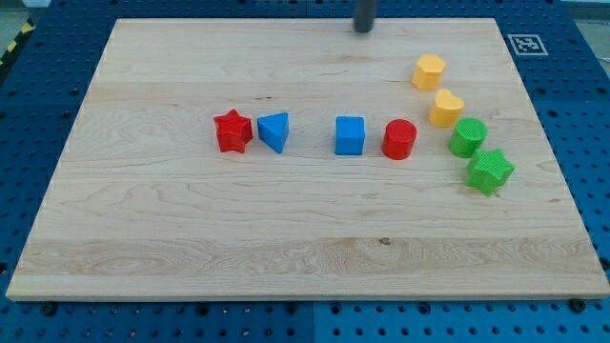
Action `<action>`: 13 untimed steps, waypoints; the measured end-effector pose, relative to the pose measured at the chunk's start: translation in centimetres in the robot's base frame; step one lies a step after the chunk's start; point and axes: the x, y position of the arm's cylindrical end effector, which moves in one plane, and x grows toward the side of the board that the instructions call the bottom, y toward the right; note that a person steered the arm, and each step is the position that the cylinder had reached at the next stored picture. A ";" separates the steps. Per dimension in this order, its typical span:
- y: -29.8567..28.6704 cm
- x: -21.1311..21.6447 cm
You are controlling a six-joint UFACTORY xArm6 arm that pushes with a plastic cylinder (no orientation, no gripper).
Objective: Slightly push the heart to the right
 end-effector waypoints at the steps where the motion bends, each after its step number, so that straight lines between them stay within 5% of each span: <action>1: -0.7 6.6; 2: -0.7 13.2; 6: 5.3 16.4; 13: 7.7 15.7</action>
